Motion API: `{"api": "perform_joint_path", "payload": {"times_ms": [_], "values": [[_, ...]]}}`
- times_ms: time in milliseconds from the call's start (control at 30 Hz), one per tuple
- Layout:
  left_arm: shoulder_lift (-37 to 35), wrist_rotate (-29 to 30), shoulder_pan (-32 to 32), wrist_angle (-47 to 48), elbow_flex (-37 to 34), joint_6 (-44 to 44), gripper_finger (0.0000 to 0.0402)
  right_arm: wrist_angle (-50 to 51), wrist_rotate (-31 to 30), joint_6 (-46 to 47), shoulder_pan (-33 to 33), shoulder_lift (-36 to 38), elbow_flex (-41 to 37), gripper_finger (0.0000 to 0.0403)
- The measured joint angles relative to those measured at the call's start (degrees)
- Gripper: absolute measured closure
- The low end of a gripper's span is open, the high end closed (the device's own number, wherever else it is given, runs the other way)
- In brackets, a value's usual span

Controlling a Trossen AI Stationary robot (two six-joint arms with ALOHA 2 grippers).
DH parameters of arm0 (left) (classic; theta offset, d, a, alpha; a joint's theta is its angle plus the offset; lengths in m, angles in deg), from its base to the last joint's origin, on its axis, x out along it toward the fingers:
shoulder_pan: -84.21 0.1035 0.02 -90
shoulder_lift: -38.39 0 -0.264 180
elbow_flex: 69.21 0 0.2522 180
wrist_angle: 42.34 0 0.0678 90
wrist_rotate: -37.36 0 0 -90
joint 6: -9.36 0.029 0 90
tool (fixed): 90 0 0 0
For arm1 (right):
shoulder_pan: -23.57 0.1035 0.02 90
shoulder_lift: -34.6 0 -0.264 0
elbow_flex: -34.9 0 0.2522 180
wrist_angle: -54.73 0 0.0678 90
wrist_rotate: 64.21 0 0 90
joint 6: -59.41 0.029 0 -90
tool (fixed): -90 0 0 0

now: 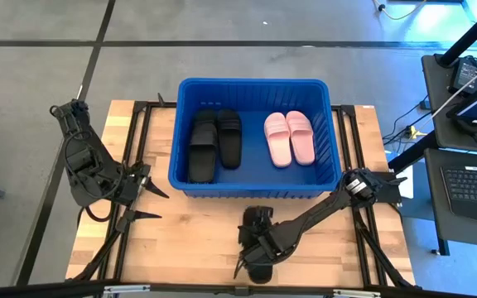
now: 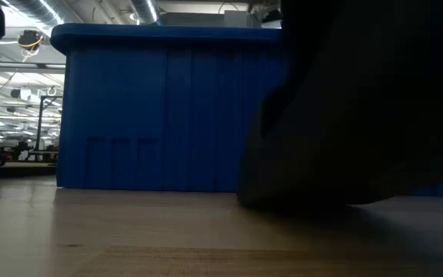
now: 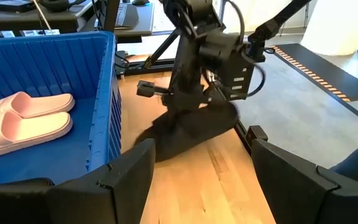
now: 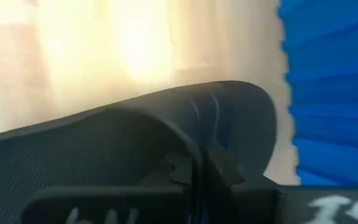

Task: Pick and place slides into bin
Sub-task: Put the black slipper into the blue bin

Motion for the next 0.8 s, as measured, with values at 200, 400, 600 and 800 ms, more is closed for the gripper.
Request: {"api": "perform_joint_path", "payload": {"times_ms": [200,400,600,800], "values": [[0.0,0.02,0.02,0.0,0.0,0.0,0.0141,3.34,7.61,-1.13,-1.39,-0.02,9.26,0.0385],[-0.01,-0.14,0.02,0.01,0.0,0.11,0.0141,3.49,14.39,-6.33,-1.95,-0.02,20.5,0.0386],[0.0,-1.64,0.0,0.02,0.0,0.09,0.0141,1.18,10.21,-8.87,-2.27,0.93,31.13,0.0386],[-0.02,-1.7,0.0,0.32,-0.02,0.09,0.0141,-2.18,1.49,-11.22,-4.3,4.77,31.26,0.0386]]}}
